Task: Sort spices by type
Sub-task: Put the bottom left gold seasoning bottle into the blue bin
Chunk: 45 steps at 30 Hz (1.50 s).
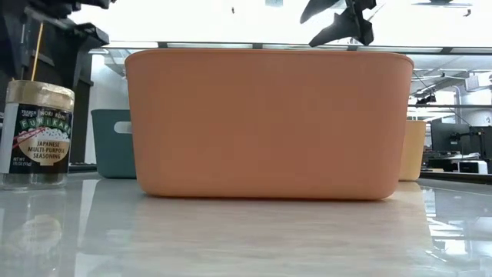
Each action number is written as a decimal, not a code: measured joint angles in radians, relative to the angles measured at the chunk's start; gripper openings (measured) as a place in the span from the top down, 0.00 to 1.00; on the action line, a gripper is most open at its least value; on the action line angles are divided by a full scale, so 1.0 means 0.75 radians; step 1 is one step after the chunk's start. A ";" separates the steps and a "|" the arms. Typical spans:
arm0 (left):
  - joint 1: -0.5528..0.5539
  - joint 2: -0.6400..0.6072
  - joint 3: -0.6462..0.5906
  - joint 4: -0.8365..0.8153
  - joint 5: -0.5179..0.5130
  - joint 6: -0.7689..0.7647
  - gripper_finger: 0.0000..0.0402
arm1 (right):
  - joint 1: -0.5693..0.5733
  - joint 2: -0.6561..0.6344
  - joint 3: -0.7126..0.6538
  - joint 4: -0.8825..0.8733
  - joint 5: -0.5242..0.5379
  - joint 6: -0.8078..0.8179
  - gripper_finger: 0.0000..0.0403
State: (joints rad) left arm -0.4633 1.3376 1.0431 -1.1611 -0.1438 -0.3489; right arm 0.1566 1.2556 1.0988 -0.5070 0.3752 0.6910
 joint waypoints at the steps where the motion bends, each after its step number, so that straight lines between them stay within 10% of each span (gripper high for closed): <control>1: 0.002 0.001 -0.017 0.005 0.000 -0.012 0.21 | 0.000 0.000 0.000 0.000 0.000 0.001 0.42; 30: 0.010 -0.001 -0.235 0.320 0.040 -0.021 0.21 | 0.000 0.000 0.000 0.004 -0.011 0.012 0.42; 36: 0.010 -0.001 -0.237 0.319 0.041 -0.023 0.35 | 0.000 0.000 0.000 0.004 -0.011 0.012 0.42; 45: 0.055 -0.046 0.095 0.169 0.120 0.041 0.42 | 0.000 0.000 -0.001 0.004 -0.011 0.012 0.42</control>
State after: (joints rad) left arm -0.4220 1.3031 1.1146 -1.0346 -0.0536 -0.3185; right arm 0.1566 1.2556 1.0985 -0.5037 0.3672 0.7002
